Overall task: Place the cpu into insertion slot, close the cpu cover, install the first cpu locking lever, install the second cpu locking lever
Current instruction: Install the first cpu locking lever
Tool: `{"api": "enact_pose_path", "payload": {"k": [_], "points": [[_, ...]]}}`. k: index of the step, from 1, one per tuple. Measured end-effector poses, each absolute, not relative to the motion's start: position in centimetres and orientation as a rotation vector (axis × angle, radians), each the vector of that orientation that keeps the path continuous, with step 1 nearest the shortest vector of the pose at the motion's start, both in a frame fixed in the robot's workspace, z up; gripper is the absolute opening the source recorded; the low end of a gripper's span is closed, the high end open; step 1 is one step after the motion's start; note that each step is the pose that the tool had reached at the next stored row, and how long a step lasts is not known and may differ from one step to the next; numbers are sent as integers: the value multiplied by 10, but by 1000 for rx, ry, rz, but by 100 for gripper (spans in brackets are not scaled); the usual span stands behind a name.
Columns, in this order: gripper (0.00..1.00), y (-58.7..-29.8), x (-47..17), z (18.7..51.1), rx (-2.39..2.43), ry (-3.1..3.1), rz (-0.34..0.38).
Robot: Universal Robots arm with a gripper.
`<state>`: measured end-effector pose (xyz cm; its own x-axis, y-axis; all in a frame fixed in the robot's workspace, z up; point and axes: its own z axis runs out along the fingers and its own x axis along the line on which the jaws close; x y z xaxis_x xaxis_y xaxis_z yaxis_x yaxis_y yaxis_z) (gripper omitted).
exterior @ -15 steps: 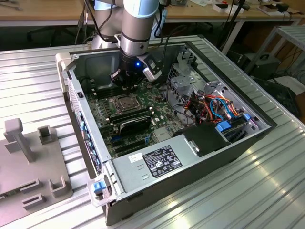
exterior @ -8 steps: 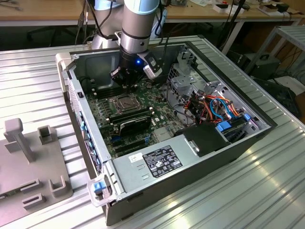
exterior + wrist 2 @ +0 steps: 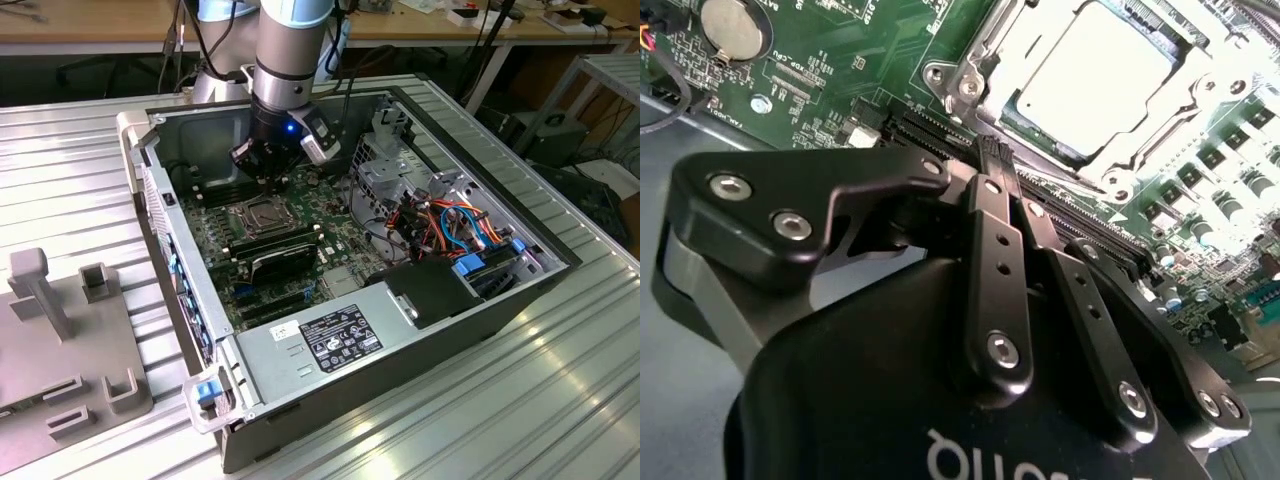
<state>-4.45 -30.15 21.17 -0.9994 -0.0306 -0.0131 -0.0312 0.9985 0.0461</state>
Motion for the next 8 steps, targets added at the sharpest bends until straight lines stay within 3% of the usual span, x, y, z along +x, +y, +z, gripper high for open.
{"api": "enact_pose_path", "payload": {"k": [8], "points": [[11,-306,-45,211,-48,3128,72]]}}
